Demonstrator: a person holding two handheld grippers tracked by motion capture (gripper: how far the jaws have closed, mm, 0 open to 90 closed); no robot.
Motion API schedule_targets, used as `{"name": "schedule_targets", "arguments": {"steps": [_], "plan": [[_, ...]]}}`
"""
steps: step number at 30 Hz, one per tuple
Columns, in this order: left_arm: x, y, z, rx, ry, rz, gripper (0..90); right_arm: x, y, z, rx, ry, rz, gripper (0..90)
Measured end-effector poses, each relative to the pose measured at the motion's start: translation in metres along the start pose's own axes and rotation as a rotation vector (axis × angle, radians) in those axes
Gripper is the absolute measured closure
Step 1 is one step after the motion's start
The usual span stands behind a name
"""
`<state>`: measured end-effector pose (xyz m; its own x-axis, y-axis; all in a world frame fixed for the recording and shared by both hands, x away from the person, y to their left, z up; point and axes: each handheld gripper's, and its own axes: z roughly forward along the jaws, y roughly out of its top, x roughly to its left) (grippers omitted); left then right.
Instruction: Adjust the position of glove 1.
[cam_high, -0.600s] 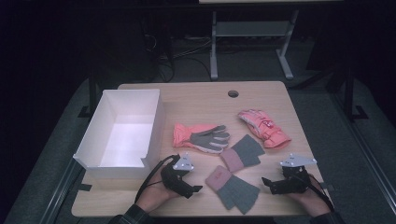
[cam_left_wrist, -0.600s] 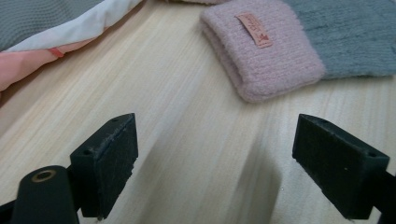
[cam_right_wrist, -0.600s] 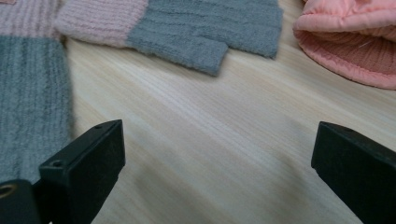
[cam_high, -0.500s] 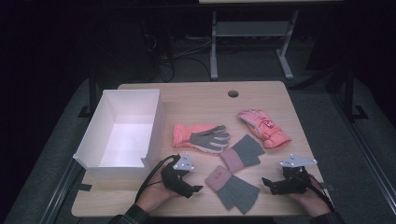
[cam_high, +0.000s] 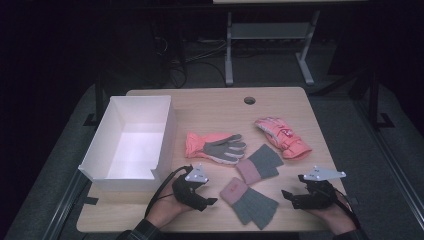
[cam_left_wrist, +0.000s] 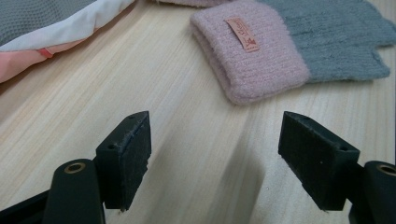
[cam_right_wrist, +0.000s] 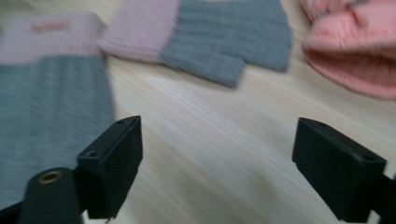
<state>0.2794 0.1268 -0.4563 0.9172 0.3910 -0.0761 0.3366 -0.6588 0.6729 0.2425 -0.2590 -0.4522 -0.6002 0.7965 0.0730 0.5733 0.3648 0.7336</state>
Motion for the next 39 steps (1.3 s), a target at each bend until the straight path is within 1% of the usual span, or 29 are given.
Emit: {"name": "schedule_targets", "arguments": {"steps": [2,3,4,5,9,10,13,15,16,19,20,21,23,26,28,29,32,34,39], "plan": [[0.0,0.0,0.0,0.002,0.001,0.006,24.5,0.006,0.002,-0.003,-0.011,0.032,-0.014,32.0],[0.0,0.0,-0.001,0.012,0.001,0.02,24.2,0.01,0.003,-0.005,-0.01,0.044,-0.018,38.0],[0.001,0.0,-0.001,0.009,0.004,0.018,24.1,0.013,0.004,-0.005,-0.008,0.062,-0.029,43.0],[0.001,0.0,-0.001,0.002,0.008,0.004,24.0,0.016,0.004,-0.005,-0.004,0.079,-0.034,49.0],[0.004,-0.001,-0.001,0.0,0.003,-0.005,23.8,0.028,0.008,-0.003,0.004,0.154,-0.041,70.8],[0.004,-0.001,-0.001,0.009,0.002,0.002,23.8,0.03,0.008,-0.002,0.012,0.17,-0.051,75.4],[0.004,-0.001,0.0,0.002,0.002,-0.01,23.3,0.036,0.008,0.001,0.035,0.21,-0.077,88.5],[0.003,-0.001,0.0,0.004,0.001,-0.007,22.8,0.04,0.008,0.002,0.044,0.237,-0.081,90.0],[0.004,-0.001,-0.001,0.013,0.002,0.005,22.8,0.042,0.008,0.003,0.052,0.243,-0.092,90.0],[0.004,-0.002,-0.001,0.02,0.0,0.006,22.4,0.05,0.008,0.004,0.07,0.268,-0.117,90.0],[0.004,-0.002,-0.001,0.019,0.0,-0.003,22.3,0.053,0.008,0.005,0.075,0.277,-0.123,90.0],[0.004,-0.002,-0.001,0.02,-0.002,-0.004,22.2,0.056,0.008,0.008,0.082,0.287,-0.143,90.0],[0.004,-0.002,0.0,0.02,-0.002,-0.003,22.2,0.061,0.007,0.011,0.1,0.298,-0.156,90.0],[0.004,-0.001,0.0,0.019,-0.008,-0.005,22.2,0.066,0.005,0.017,0.144,0.317,-0.181,90.0],[0.004,-0.002,0.001,0.014,-0.009,-0.017,22.1,0.066,0.003,0.019,0.168,0.327,-0.181,90.0],[0.005,-0.002,0.0,0.022,-0.01,-0.006,22.0,0.066,0.002,0.02,0.173,0.326,-0.181,90.0],[0.003,-0.002,0.0,0.021,-0.011,-0.004,22.0,0.066,0.003,0.02,0.181,0.324,-0.177,90.0],[0.003,-0.002,0.0,0.023,-0.009,-0.003,22.0,0.064,0.003,0.02,0.183,0.32,-0.185,90.0],[0.003,-0.001,0.0,0.026,-0.012,-0.001,22.0,0.056,0.002,0.018,0.185,0.296,-0.162,90.0]]}}
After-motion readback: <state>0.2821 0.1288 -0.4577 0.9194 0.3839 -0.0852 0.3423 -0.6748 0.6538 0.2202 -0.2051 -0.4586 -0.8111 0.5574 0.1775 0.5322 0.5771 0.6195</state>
